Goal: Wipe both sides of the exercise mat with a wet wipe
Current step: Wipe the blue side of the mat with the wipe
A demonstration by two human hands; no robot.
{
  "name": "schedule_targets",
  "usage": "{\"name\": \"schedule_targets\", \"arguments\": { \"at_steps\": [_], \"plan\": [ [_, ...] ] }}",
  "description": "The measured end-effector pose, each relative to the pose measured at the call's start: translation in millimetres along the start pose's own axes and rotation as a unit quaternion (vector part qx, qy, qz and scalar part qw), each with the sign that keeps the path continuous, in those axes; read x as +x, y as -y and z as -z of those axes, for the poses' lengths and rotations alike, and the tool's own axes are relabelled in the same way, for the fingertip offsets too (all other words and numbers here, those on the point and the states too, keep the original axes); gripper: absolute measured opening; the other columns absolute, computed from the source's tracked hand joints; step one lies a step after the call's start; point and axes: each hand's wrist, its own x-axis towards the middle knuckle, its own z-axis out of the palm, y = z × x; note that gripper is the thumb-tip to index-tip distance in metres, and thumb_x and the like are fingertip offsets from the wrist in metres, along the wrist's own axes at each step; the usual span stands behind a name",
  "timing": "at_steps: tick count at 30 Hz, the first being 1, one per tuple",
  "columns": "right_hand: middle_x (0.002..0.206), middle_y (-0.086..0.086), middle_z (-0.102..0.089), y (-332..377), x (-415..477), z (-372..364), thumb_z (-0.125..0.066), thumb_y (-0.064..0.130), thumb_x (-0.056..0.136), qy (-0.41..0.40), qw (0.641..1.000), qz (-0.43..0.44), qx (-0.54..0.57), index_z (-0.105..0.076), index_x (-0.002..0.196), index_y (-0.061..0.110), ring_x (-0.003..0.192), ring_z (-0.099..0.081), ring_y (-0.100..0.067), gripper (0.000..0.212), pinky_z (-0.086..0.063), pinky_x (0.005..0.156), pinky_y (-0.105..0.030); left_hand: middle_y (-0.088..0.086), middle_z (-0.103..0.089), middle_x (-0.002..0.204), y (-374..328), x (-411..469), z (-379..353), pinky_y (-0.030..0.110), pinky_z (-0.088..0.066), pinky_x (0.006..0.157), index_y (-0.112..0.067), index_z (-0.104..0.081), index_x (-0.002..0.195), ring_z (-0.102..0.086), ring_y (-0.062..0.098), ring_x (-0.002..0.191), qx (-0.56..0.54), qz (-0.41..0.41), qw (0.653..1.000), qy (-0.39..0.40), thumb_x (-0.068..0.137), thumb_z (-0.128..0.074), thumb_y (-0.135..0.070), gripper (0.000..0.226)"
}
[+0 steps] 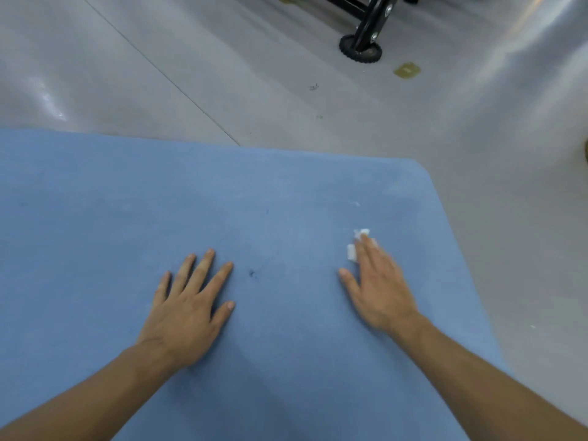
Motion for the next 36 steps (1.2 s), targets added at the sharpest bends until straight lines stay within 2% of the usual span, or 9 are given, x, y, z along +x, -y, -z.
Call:
{"name": "schedule_targets", "arguments": {
  "at_steps": [7,10,13,17,20,23,28,33,36],
  "plan": [
    [0.175,-0.004,-0.002,-26.0,-4.5,11.4,-0.021,0.069,0.096,0.012,0.991,-0.128,0.034,-0.020,0.164,0.011,0.161,-0.001,-0.018,0.090,-0.009,0.129,-0.038,-0.013,0.009,0.172,-20.2,-3.7,-1.3,0.053,-0.002,0.127,-0.053,-0.006,0.160,0.009,0.021,0.159,0.001,0.006,1.000,0.005,0.080,0.002,-0.077,0.084],
    [0.175,-0.004,0.004,18.6,-25.2,1.3,-0.012,0.072,0.091,0.027,0.998,-0.043,0.048,-0.016,0.164,0.006,0.161,0.005,-0.016,0.098,-0.001,0.129,-0.032,-0.013,0.013,0.171,-28.8,-5.4,-4.0,0.054,0.001,0.126,-0.053,0.000,0.159,0.014,0.021,0.159,0.007,0.018,1.000,0.009,0.077,0.008,-0.075,0.086],
    [0.174,-0.002,0.011,47.5,-59.6,-2.3,-0.019,0.067,0.100,0.048,0.995,0.074,0.039,-0.008,0.166,0.007,0.159,0.014,-0.011,0.090,0.007,0.128,-0.028,-0.012,0.010,0.172,-32.3,-6.7,-8.0,0.055,0.001,0.126,-0.053,-0.004,0.160,0.011,0.022,0.159,-0.006,0.020,1.000,-0.010,0.079,0.005,-0.075,0.085],
    [0.175,-0.002,0.001,33.7,-75.9,-3.9,-0.032,0.065,0.104,0.022,0.989,0.143,-0.021,-0.016,0.166,0.009,0.161,0.003,-0.014,0.085,-0.004,0.129,-0.033,-0.014,0.011,0.172,-28.4,-6.6,-12.1,0.053,0.002,0.126,-0.054,-0.003,0.160,0.012,0.019,0.159,-0.004,0.016,1.000,-0.010,0.080,0.004,-0.077,0.083],
    [0.174,-0.006,-0.014,-3.7,-54.8,2.1,-0.025,0.069,0.100,-0.011,0.999,0.030,-0.038,-0.025,0.164,0.009,0.159,-0.016,-0.021,0.088,-0.010,0.128,-0.033,-0.015,0.013,0.171,-27.7,-6.4,-11.7,0.052,0.002,0.127,-0.055,-0.002,0.159,0.014,0.018,0.158,-0.002,0.013,1.000,-0.010,0.080,0.004,-0.078,0.083],
    [0.173,-0.009,-0.016,-52.5,-32.1,10.8,-0.015,0.075,0.090,-0.015,0.993,-0.113,-0.007,-0.023,0.164,0.011,0.159,-0.019,-0.026,0.099,-0.015,0.127,-0.041,-0.015,0.011,0.172,-28.0,-6.8,-11.7,0.053,0.001,0.127,-0.054,-0.005,0.160,0.012,0.019,0.159,-0.015,0.012,1.000,-0.013,0.082,0.001,-0.078,0.081],
    [0.171,-0.015,-0.018,-95.5,-20.0,20.0,-0.034,0.068,0.097,-0.045,0.963,-0.259,0.056,-0.027,0.162,0.009,0.158,-0.018,-0.031,0.087,-0.018,0.127,-0.049,-0.015,0.018,0.170,-30.0,-7.3,-12.2,0.053,0.005,0.127,-0.054,0.005,0.159,0.018,0.019,0.158,-0.001,0.017,1.000,-0.010,0.081,0.007,-0.076,0.080],
    [0.173,-0.017,-0.010,-47.0,-23.0,1.3,-0.028,0.069,0.095,-0.037,0.984,-0.155,0.073,-0.018,0.162,-0.003,0.161,-0.008,-0.027,0.099,-0.006,0.131,-0.039,-0.016,0.016,0.171,-28.1,-8.9,-17.4,0.054,0.006,0.126,-0.054,0.001,0.160,0.018,0.018,0.158,-0.005,0.019,1.000,-0.023,0.086,0.001,-0.074,0.076],
    [0.174,-0.009,-0.002,5.0,-43.6,-12.0,-0.023,0.070,0.095,-0.014,0.994,-0.043,0.098,-0.012,0.165,0.004,0.161,-0.001,-0.020,0.097,-0.001,0.130,-0.032,-0.015,0.013,0.171,-31.6,-11.1,-18.0,0.053,0.007,0.126,-0.053,-0.001,0.160,0.018,0.018,0.158,-0.004,0.021,0.999,-0.031,0.089,-0.001,-0.072,0.074]
  ]
}}
